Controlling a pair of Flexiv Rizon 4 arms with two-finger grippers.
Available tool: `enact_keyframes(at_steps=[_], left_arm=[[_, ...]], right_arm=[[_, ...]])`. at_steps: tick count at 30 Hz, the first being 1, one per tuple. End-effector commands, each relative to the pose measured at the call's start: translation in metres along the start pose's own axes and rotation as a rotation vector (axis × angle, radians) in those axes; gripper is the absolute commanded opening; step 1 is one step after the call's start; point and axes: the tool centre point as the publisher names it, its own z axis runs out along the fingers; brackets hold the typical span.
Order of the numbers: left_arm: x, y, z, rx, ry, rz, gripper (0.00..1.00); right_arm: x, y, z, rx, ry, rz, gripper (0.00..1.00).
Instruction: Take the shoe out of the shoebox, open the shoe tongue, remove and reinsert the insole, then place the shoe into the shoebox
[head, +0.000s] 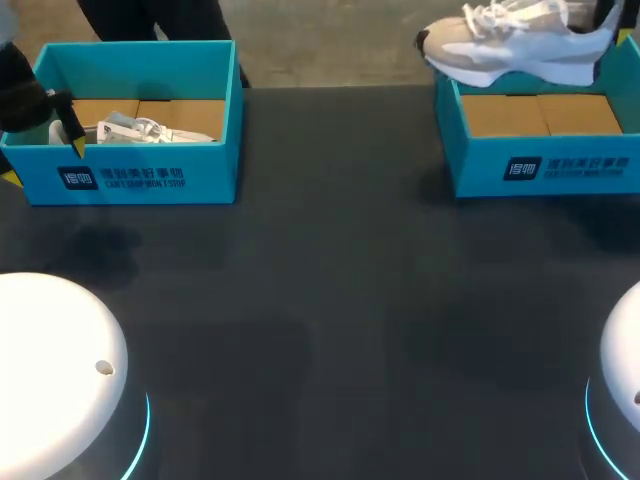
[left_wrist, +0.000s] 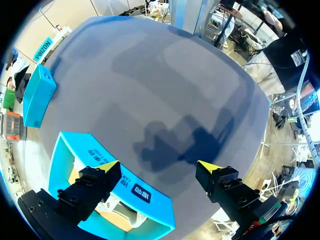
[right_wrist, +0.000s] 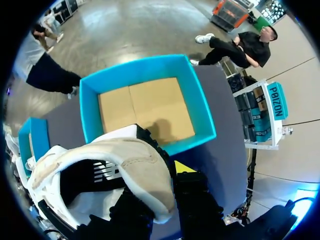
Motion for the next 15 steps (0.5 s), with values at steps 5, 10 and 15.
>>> enact_keyframes(at_steps=[5, 10, 15], left_arm=[[0.001, -0.001, 0.0, -0.002, -0.001, 0.001, 1.0], [0.001, -0.001, 0.0, -0.002, -0.001, 0.001, 1.0], [0.001, -0.001, 0.0, -0.002, -0.001, 0.001, 1.0]], right_arm=[[0.022, -0.057, -0.015, -0.053, -0.021, 0.012, 0.0], [0.032, -0.088, -0.02, -0.049, -0.029, 0.027, 0.0], [0.041, -0.119, -0.026, -0.042, -0.037, 0.038, 0.0]])
